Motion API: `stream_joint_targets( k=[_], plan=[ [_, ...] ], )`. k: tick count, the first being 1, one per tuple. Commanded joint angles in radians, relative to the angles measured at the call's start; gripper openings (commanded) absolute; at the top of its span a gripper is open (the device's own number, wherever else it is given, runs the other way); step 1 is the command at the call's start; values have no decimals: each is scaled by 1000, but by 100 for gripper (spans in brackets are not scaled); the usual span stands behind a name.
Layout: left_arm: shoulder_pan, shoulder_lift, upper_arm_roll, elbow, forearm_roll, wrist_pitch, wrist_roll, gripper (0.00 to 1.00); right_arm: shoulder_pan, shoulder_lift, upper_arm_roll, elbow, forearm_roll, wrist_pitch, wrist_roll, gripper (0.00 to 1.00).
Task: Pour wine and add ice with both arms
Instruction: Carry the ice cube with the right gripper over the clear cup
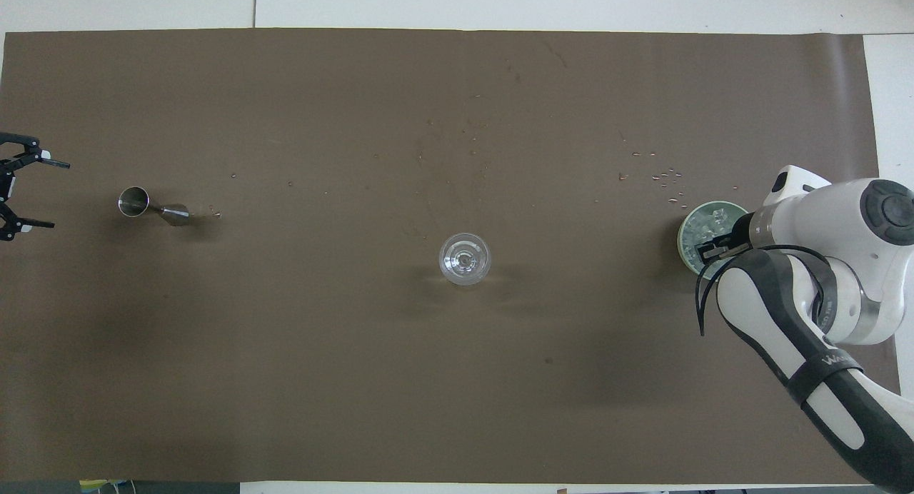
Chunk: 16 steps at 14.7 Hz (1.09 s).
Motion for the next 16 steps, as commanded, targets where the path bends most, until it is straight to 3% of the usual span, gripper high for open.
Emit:
stream_joint_targets(
  k=[1, 5, 9, 16],
  plan=[
    [-10, -65, 0, -12, 32, -18, -5, 100, -4, -23, 2, -32, 20, 21, -28, 36],
    [-81, -145, 0, -14, 120, -47, 76, 100, -7, -30, 2, -46, 20, 21, -30, 36],
    [-181, -215, 2, -29, 219, -90, 263, 100, -7, -30, 2, -46, 20, 22, -30, 29],
    [-298, -267, 2, -55, 313, -81, 611, 100, -7, -27, 2, -40, 20, 22, -30, 18]
  ],
)
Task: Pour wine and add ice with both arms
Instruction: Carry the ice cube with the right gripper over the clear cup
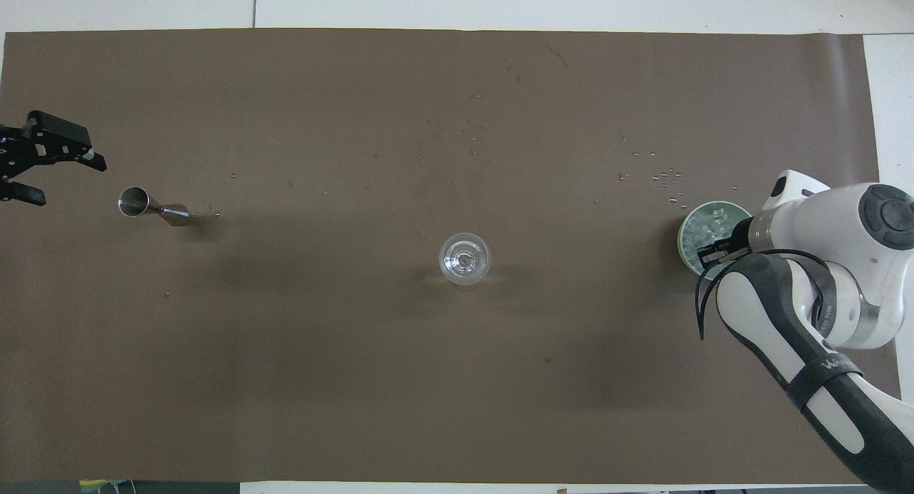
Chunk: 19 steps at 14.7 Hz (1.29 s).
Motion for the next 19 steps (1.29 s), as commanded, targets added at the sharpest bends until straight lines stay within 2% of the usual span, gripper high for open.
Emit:
stream_joint_targets(
  k=[1, 4, 8, 12, 15, 17, 19],
  plan=[
    [-13, -42, 12, -40, 33, 3, 184, 100, -6, -16, 3, -16, 20, 21, -28, 18],
    [-29, -59, 9, -41, 98, -6, 314, 100, -3, -7, 4, 39, 20, -17, -22, 15],
    [-32, -117, -34, -65, 134, -3, 316, 100, -1, -10, 4, 88, 20, -76, -14, 8],
    [-32, -201, -97, -148, 170, -7, 304, 100, 15, -30, 9, 233, 18, -276, 50, 8],
    [-35, -203, -111, -151, 170, 6, 295, 100, 84, -32, 10, 402, 18, -450, 181, 9],
    [-41, -210, -111, -173, 168, 12, 289, 100, 191, -18, 10, 539, 18, -562, 356, 9],
    [-41, -218, -111, -188, 170, 35, 296, 100, 291, -9, 10, 625, 21, -600, 542, 9]
  ],
)
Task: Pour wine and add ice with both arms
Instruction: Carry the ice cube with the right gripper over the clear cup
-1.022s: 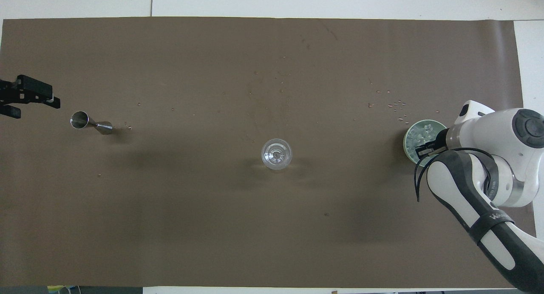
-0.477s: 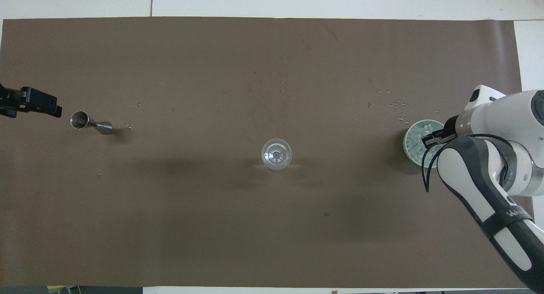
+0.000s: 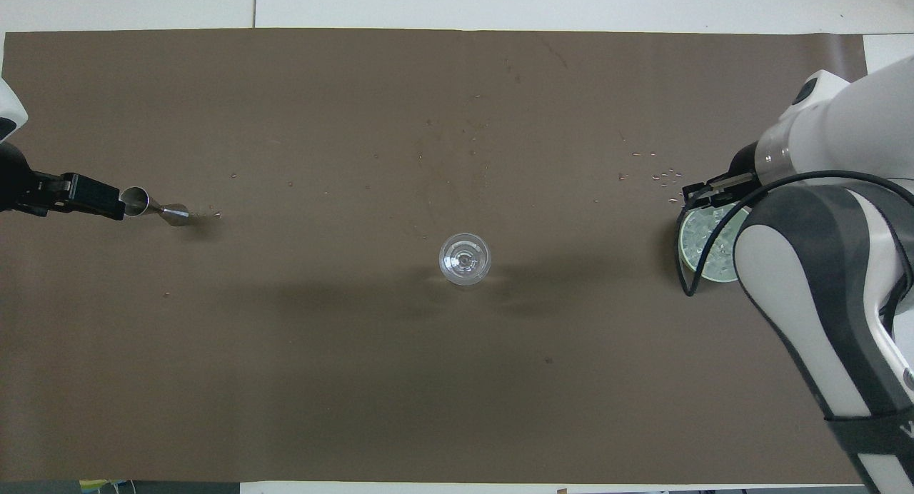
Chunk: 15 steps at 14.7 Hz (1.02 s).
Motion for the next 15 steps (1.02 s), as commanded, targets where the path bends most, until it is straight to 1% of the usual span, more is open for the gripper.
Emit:
stream_joint_targets(
  k=[1, 3, 5, 7, 10, 13, 15],
  plan=[
    [-14, -33, 2, -47, 23, 30, -1, 100, 134, 42, 0, 141, 9, -64, 231, 9],
    [-14, -33, 4, -45, 23, 27, -1, 100, 225, 71, 0, 214, 9, -67, 405, 9],
    [-14, -30, 4, -42, 26, 36, -1, 100, 299, 90, 0, 254, 9, -58, 520, 10],
    [-14, -33, 4, -36, 53, 40, -13, 100, 363, 113, 0, 255, 9, -37, 572, 9],
    [-14, -38, 1, -42, 52, 37, -14, 100, 435, 159, 0, 237, -4, 23, 643, 9],
    [-14, -38, 1, -39, 52, 41, -7, 100, 452, 176, 0, 208, -4, 81, 669, 9],
    [-12, -39, 1, -44, 49, 37, -4, 100, 460, 180, 0, 168, -6, 142, 677, 10]
  ],
)
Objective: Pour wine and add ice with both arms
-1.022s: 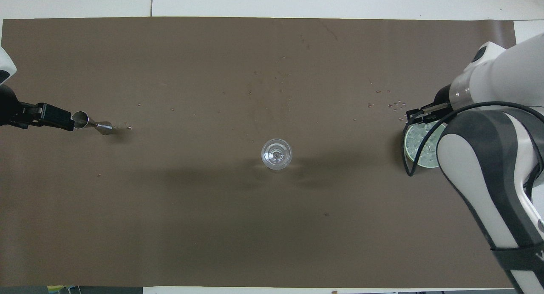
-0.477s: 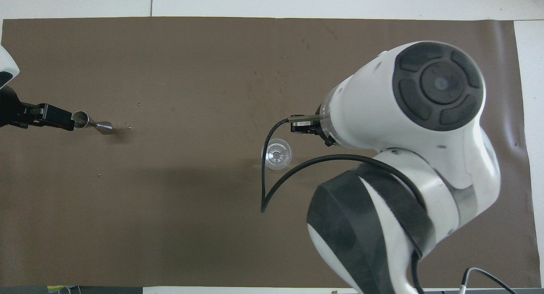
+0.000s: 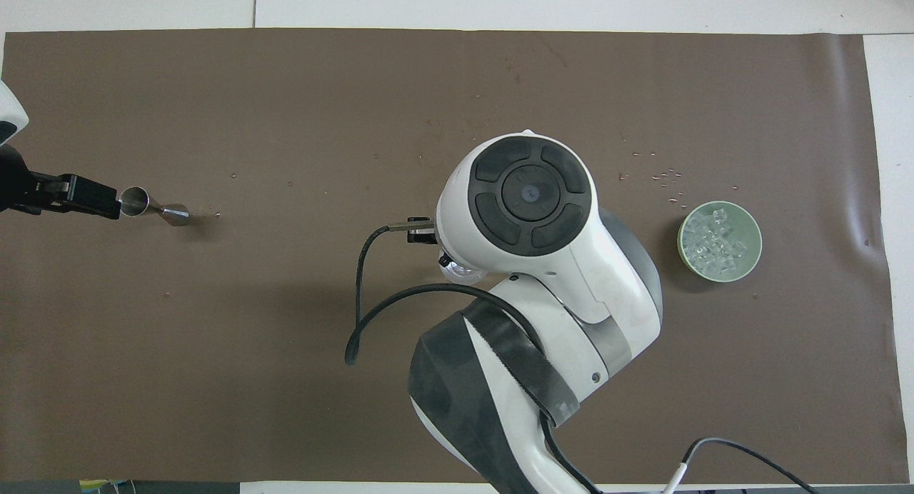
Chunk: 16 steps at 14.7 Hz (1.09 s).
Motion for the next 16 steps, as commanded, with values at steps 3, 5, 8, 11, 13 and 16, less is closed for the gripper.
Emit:
stream_joint_targets(
  k=[3, 5, 8, 11, 13, 16],
  plan=[
    [-13, -26, 3, -29, 22, 16, -7, 100, 7, -18, -6, -75, -6, 52, 17, 11],
    [-4, -26, 5, -29, 22, 14, -8, 100, 7, -27, -7, -92, -6, 43, 19, 13],
    [3, -26, 11, -29, 20, 13, -10, 100, 8, -36, -7, -112, -6, 38, 19, 16],
    [3, -26, 9, -29, 20, 13, -8, 100, 8, -36, -7, -112, -8, 35, 19, 26],
    [3, -26, 11, -26, 22, 13, -10, 100, 10, -36, -7, -111, -8, 31, 19, 29],
    [3, -26, 11, -29, 22, 13, -10, 100, 11, -36, -7, -106, -8, 20, 22, 36]
  ],
)
